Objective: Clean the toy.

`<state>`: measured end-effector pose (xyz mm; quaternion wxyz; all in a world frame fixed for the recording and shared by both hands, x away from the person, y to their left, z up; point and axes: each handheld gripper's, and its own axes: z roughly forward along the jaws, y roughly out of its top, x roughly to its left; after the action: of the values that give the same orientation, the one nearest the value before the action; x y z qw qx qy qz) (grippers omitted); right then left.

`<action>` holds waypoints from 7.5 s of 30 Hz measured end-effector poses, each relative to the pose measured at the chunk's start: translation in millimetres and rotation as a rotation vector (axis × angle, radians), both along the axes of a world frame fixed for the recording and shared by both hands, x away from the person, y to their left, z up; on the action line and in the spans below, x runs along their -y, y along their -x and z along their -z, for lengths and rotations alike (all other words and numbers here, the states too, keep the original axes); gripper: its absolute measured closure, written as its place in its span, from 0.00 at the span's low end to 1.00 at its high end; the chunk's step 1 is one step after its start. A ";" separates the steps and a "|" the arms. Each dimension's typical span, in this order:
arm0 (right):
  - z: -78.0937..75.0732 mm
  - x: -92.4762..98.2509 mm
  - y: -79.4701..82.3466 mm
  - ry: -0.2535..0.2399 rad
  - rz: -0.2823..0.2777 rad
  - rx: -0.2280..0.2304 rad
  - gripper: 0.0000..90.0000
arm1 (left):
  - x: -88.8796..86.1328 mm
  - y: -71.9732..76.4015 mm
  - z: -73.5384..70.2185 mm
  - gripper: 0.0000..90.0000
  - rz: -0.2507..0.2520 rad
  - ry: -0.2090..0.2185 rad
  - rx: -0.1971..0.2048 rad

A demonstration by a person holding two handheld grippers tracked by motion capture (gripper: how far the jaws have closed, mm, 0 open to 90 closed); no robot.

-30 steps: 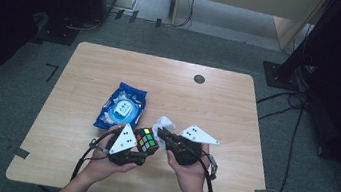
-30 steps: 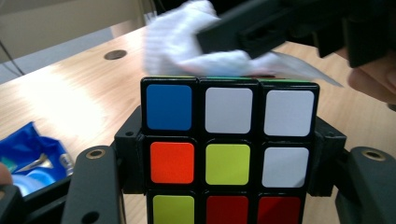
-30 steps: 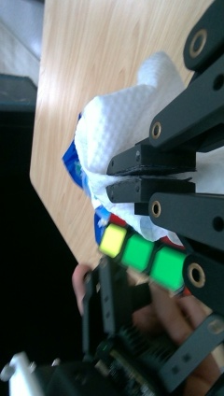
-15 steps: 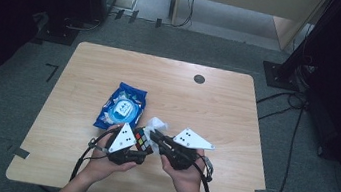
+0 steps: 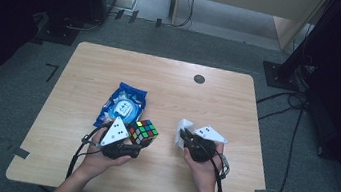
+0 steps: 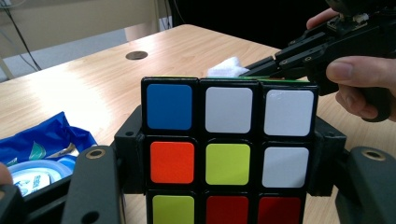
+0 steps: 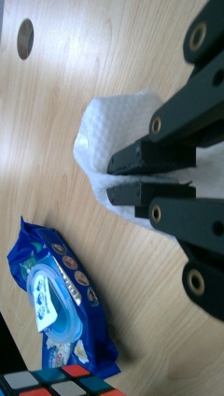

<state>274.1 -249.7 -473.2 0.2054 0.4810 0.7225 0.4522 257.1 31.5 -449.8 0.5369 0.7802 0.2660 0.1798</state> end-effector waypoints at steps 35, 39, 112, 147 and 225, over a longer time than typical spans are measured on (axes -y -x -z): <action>-46.8 -69.0 25.9 -0.256 -0.154 -0.152 0.38 | 23.2 12.0 7.3 0.37 0.015 -0.068 0.051; -52.2 -75.3 31.3 -0.140 -0.152 -0.092 0.38 | 25.3 11.8 7.9 0.37 0.014 -0.077 0.048; -7.0 -103.5 52.4 0.319 -0.323 0.349 0.38 | -11.3 -15.9 -14.0 0.37 0.004 0.049 -0.253; -10.1 -61.2 25.4 0.179 -0.202 0.186 0.54 | -26.5 -14.6 -17.5 0.38 -0.056 0.094 -0.159; -72.9 -59.0 47.2 -0.116 -0.299 0.176 0.96 | 14.8 10.8 -0.8 0.38 0.077 -0.044 0.024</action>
<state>226.9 -190.8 -400.3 0.1699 0.3380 0.7378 0.5590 246.3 16.7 -449.0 0.5293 0.7991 0.2256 0.1740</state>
